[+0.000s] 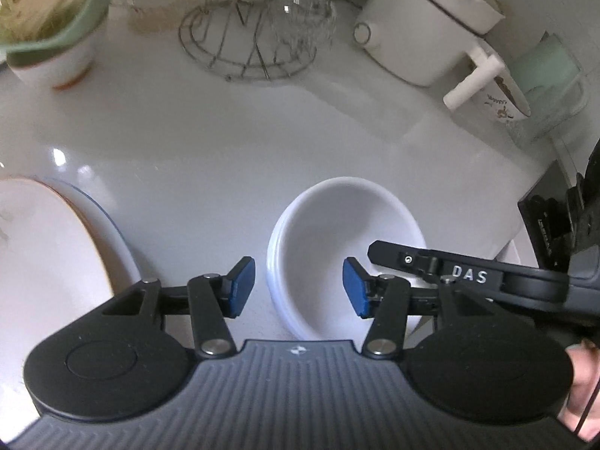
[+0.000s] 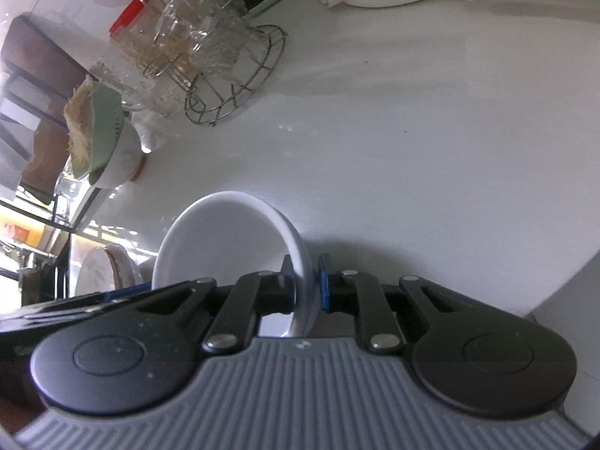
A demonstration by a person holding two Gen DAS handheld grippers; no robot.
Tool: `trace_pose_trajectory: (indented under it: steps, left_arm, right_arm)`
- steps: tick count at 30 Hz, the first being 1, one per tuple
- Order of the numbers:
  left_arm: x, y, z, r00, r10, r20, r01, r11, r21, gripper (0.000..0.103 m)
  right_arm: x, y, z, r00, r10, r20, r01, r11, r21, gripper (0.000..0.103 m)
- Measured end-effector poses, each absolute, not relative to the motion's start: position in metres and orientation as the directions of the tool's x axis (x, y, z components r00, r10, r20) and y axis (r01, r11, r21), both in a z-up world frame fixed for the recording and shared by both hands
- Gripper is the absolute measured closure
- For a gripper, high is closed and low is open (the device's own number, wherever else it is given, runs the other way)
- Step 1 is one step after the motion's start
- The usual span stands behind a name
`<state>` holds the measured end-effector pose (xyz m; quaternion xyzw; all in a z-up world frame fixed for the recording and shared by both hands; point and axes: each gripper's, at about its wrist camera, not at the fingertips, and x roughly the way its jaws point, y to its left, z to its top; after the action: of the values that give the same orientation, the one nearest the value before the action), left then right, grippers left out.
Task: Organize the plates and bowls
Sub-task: 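Close both grippers on the rim of the nested bowl stack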
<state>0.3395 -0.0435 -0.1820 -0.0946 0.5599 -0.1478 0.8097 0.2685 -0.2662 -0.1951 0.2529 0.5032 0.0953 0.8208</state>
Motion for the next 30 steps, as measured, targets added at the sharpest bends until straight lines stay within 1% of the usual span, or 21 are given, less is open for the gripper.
trace_pose_trajectory:
  steps: [4,6,8,12,13,14,19,22,30]
  left_arm:
    - [0.344,-0.045,-0.197,0.284,-0.373,-0.884,0.091,0.928,-0.362,0.047]
    - [0.346,-0.043,-0.204,0.280,-0.383,-0.881,0.068,0.923,-0.379,0.053]
    - [0.347,-0.041,-0.209,0.280,-0.376,-0.883,0.047,0.924,-0.379,0.063]
    - [0.347,-0.035,-0.217,0.277,-0.378,-0.884,0.013,0.921,-0.390,0.075]
    - [0.347,-0.033,-0.218,0.277,-0.380,-0.883,0.004,0.919,-0.394,0.080]
    - [0.347,-0.031,-0.220,0.278,-0.381,-0.882,-0.005,0.918,-0.397,0.083]
    - [0.345,-0.030,-0.218,0.281,-0.377,-0.883,-0.037,0.915,-0.402,0.084]
    - [0.344,-0.034,-0.214,0.283,-0.360,-0.889,-0.013,0.925,-0.379,0.084]
    - [0.343,-0.031,-0.206,0.282,-0.385,-0.879,-0.016,0.914,-0.405,0.084]
  right_arm:
    - [0.265,-0.268,-0.195,0.484,0.400,-0.778,0.099,0.859,0.502,0.088]
    - [0.264,-0.267,-0.195,0.487,0.398,-0.778,0.096,0.860,0.501,0.088]
    - [0.264,-0.264,-0.195,0.486,0.393,-0.781,0.086,0.867,0.490,0.088]
    - [0.263,-0.260,-0.198,0.479,0.390,-0.786,0.071,0.876,0.477,0.087]
    - [0.263,-0.261,-0.198,0.481,0.389,-0.785,0.071,0.876,0.477,0.087]
    - [0.263,-0.262,-0.198,0.484,0.388,-0.785,0.073,0.876,0.478,0.086]
    - [0.265,-0.266,-0.202,0.480,0.420,-0.770,0.079,0.854,0.515,0.084]
    - [0.263,-0.267,-0.202,0.476,0.426,-0.770,0.098,0.844,0.528,0.084]
    - [0.249,-0.267,-0.193,0.484,0.418,-0.768,0.119,0.838,0.532,0.084]
